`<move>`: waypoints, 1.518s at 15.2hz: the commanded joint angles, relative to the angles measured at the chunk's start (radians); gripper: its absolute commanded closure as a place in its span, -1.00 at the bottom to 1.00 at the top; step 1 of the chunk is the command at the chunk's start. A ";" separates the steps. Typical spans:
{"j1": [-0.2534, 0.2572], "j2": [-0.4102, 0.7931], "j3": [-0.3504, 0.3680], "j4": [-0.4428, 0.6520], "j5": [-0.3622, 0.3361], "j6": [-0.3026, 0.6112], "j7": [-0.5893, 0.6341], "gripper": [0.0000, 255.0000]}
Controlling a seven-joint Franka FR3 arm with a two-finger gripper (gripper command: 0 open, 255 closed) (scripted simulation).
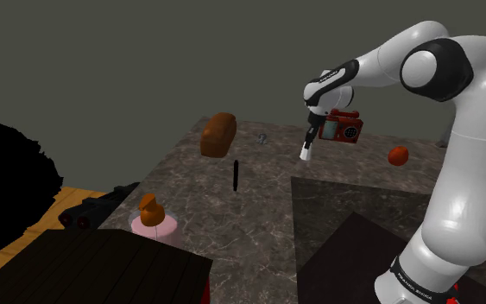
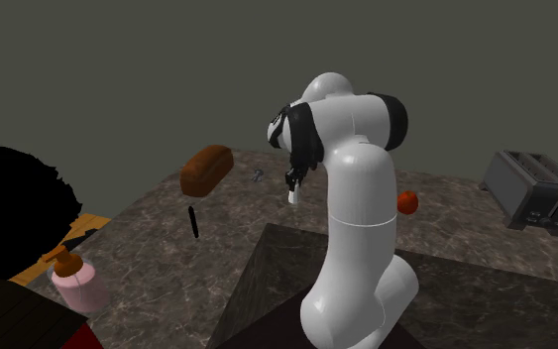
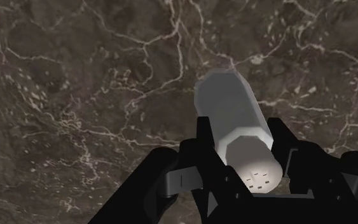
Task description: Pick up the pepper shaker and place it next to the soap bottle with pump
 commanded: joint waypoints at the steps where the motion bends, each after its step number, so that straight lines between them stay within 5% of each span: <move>1: 0.001 -0.013 -0.003 0.013 -0.009 -0.024 0.007 1.00; 23: 0.010 -0.111 -0.016 0.196 -0.079 -0.292 0.071 1.00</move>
